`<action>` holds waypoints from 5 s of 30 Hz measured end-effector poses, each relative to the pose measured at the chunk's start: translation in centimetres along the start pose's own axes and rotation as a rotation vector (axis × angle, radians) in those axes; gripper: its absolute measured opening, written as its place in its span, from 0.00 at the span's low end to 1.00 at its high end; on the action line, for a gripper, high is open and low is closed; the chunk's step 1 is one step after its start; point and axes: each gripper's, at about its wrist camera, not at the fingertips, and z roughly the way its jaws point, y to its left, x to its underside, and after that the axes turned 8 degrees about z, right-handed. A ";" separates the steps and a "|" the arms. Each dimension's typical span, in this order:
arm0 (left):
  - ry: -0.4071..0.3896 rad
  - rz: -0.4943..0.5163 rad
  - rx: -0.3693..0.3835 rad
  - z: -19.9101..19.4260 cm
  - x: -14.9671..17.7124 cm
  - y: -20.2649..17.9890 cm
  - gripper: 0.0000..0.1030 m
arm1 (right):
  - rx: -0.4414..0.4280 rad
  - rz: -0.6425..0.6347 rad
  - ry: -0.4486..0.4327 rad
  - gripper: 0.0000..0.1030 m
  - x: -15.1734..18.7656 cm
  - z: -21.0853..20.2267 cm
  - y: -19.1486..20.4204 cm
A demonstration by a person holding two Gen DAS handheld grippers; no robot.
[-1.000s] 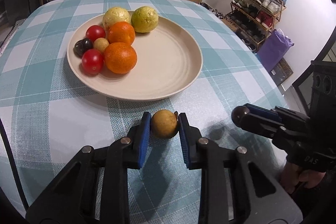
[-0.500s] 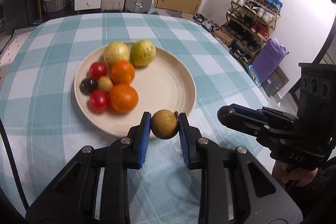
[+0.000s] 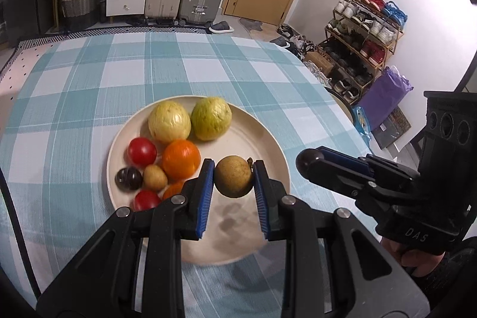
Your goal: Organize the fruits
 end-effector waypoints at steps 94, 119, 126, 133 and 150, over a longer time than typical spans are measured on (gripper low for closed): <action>-0.413 0.017 -0.418 -14.4 5.0 -3.1 0.99 | 0.124 -0.116 -0.373 1.00 1.3 -8.8 4.7; -0.490 0.030 -0.505 -11.7 11.5 -0.3 0.99 | 0.251 -0.217 -0.488 1.00 7.0 -9.3 4.0; -0.493 0.050 -0.526 -11.2 12.5 -0.2 0.99 | 0.269 -0.236 -0.463 1.00 7.6 -8.5 3.1; -0.508 0.063 -0.532 -11.0 13.2 -0.1 0.99 | 0.244 -0.253 -0.470 1.00 8.2 -8.0 2.2; -0.514 0.064 -0.538 -10.7 13.8 0.1 0.99 | 0.235 -0.287 -0.417 1.00 8.3 -7.0 2.4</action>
